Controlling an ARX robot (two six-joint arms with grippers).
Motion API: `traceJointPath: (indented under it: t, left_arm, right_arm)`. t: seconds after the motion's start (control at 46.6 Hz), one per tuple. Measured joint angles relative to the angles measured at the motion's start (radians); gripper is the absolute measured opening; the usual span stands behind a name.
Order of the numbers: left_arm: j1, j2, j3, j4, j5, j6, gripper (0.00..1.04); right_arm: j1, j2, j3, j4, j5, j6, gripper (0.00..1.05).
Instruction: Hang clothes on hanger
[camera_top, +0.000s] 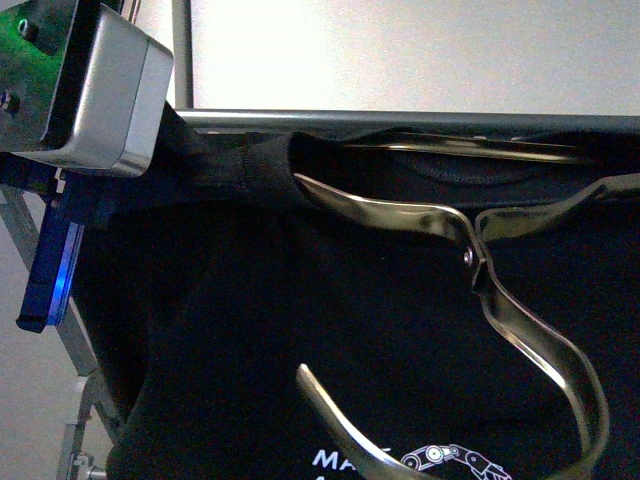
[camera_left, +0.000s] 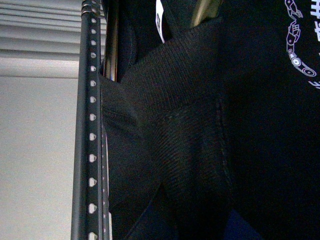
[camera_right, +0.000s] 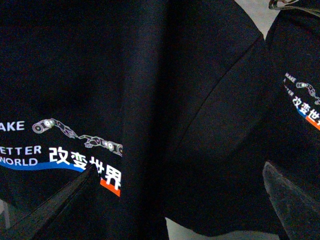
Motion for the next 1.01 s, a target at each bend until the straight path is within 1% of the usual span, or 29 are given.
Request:
traceJointPath:
  t: [0.129,0.15,0.193,0.214,0.279,0.3,0.322,0.365,0.386,0.408,0.472,0.515,0.536,0.601,0.622,0.665,0.686,0.751,0.772,0.794,0.815,0.836,0.901,0.944,0.965,1.008]
  left_arm:
    - [0.0,0.0,0.0,0.0,0.0,-0.001,0.04]
    - [0.0,0.0,0.0,0.0,0.0,-0.001,0.04]
    - [0.0,0.0,0.0,0.0,0.0,-0.001,0.04]
    - [0.0,0.0,0.0,0.0,-0.002,-0.001,0.04]
    - [-0.001,0.0,-0.001,0.0,-0.001,-0.001,0.04]
    - [-0.001,0.0,-0.001,0.0,-0.001,-0.001,0.04]
    - [-0.001,0.0,-0.001,0.0,-0.001,-0.001,0.04]
    - [0.0,0.0,-0.001,0.0,-0.002,-0.001,0.04]
    - [0.0,0.0,-0.001,0.0,-0.002,-0.001,0.04]
    - [0.003,0.001,-0.002,0.0,-0.005,-0.001,0.04]
    - [0.005,0.001,-0.004,0.0,-0.008,-0.001,0.04]
    - [0.005,0.001,-0.004,0.0,-0.008,-0.001,0.04]
    - [0.005,0.001,-0.004,0.0,-0.008,-0.001,0.04]
    - [0.003,0.001,-0.004,0.0,-0.008,-0.001,0.04]
    - [0.002,0.001,-0.004,0.0,-0.008,-0.001,0.04]
    - [0.002,0.001,-0.004,0.0,-0.007,-0.001,0.04]
    - [0.002,0.001,-0.004,0.0,-0.007,-0.001,0.04]
    - [0.002,0.001,-0.004,0.0,-0.006,-0.001,0.04]
    - [0.002,0.001,-0.004,0.0,-0.007,-0.001,0.04]
    - [0.002,0.001,-0.004,0.0,-0.007,-0.001,0.04]
    - [0.002,0.001,-0.004,0.0,-0.007,-0.001,0.04]
    - [0.002,0.001,-0.004,0.0,-0.007,-0.001,0.04]
    - [0.002,0.001,-0.004,0.0,-0.007,-0.001,0.04]
    - [0.002,0.001,-0.004,0.0,-0.007,-0.002,0.04]
    - [0.002,0.001,-0.004,0.0,-0.006,-0.002,0.04]
    - [0.002,0.001,-0.004,0.0,-0.007,-0.002,0.04]
  right_arm:
    - [0.0,0.0,0.0,0.0,-0.001,0.001,0.97]
    - [-0.012,0.012,0.006,-0.019,-0.039,0.017,0.97]
    - [-0.076,0.075,0.053,-0.119,-0.206,0.069,0.97]
    - [-0.14,0.155,0.093,-0.173,-0.337,0.1,0.97]
    - [-0.277,0.333,0.174,-0.159,-0.538,0.114,0.97]
    - [-0.334,0.412,0.219,-0.125,-0.592,0.093,0.97]
    - [-0.368,0.459,0.251,-0.106,-0.63,0.065,0.97]
    - [-0.411,0.532,0.316,-0.082,-0.663,0.021,0.97]
    - [-0.42,0.55,0.332,-0.077,-0.676,0.005,0.97]
    - [-0.438,0.604,0.387,-0.055,-0.689,-0.061,0.97]
    - [-0.439,0.695,0.495,-0.043,-0.687,-0.216,0.97]
    - [-0.419,0.747,0.561,-0.049,-0.676,-0.359,0.97]
    - [-0.41,0.76,0.579,-0.052,-0.671,-0.404,0.97]
    - [-0.363,0.816,0.637,-0.035,-0.65,-0.619,0.97]
    - [-0.355,0.825,0.644,-0.03,-0.646,-0.637,0.97]
    - [-0.323,0.859,0.673,-0.02,-0.634,-0.79,0.97]
    - [-0.316,0.867,0.68,-0.021,-0.634,-0.823,0.97]
    - [-0.281,0.908,0.707,-0.023,-0.632,-0.993,0.97]
    - [-0.277,0.912,0.709,-0.024,-0.632,-0.993,0.97]
    - [-0.265,0.928,0.718,-0.032,-0.637,-1.061,0.97]
    - [-0.26,0.935,0.723,-0.039,-0.639,-1.095,0.97]
    - [-0.249,0.95,0.733,-0.059,-0.648,-1.179,0.97]
    - [-0.229,0.979,0.753,-0.109,-0.653,-1.29,0.97]
    - [-0.202,1.014,0.778,-0.179,-0.654,-1.439,0.97]
    - [-0.192,1.027,0.787,-0.195,-0.652,-1.491,0.97]
    - [-0.172,1.049,0.797,-0.192,-0.64,-1.537,0.97]
